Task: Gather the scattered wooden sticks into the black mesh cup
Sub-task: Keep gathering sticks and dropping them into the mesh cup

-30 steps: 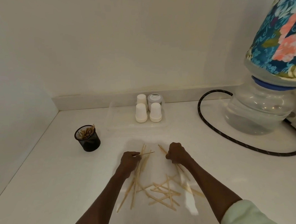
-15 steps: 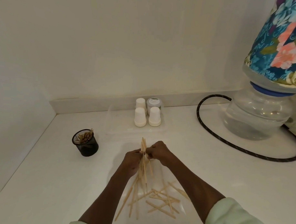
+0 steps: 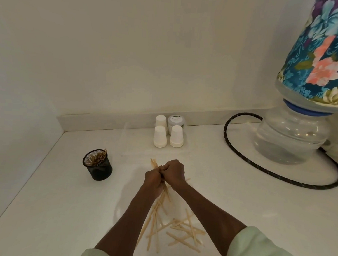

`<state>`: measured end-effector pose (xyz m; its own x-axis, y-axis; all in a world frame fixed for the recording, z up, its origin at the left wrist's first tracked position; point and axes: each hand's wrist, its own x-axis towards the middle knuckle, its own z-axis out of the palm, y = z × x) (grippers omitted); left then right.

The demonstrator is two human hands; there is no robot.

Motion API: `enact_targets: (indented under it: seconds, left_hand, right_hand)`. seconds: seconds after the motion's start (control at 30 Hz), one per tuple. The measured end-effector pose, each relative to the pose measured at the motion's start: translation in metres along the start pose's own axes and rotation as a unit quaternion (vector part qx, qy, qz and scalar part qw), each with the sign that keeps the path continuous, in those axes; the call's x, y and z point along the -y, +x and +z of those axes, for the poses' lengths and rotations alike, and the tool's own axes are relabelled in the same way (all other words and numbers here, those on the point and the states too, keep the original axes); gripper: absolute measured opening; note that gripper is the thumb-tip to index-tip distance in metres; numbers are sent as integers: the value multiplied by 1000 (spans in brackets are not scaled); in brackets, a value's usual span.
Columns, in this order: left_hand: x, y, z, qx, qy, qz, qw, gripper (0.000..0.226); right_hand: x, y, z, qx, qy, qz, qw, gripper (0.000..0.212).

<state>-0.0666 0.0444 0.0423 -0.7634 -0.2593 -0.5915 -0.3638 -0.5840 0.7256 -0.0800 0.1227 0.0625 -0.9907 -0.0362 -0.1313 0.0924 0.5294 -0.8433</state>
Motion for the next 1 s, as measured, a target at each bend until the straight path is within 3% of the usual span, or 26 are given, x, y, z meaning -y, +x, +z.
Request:
enact_targets:
  seconds: [0.17,0.23,0.3,0.43,0.63,0.73,0.87,1.0]
  left_hand:
    - [-8,1,-10,-33,-22,10,999,24]
    - [-11,0,-13,-41,-32,3,999,30]
    - [-13,-3,-16,-36,-45,-11,998,34]
    - [-16,-8,-23,-17,-94,-36,995,36]
    - [-19,-18,-20,-9,-140,-15,990,43]
    - [-23,-31,-6,-21,-155,39,987,49]
    - [-23,-51,13,17,-165,112,980,47]
    - [-21,-71,25,54,-136,182,972,45]
  right_hand:
    - [4,-2,-16,119,127,28,984,11]
    - [0,-4,-25,111,135,37,984,9]
    - [-8,-7,-37,92,82,38,992,12]
    - [-24,-15,-57,138,-108,51,983,23]
    - [-46,-42,-39,137,149,150,968,52]
    - [-44,-56,-16,137,348,220,901,53]
    - [-19,-67,-7,151,604,253,740,56]
    - [10,-66,-20,166,671,234,684,58]
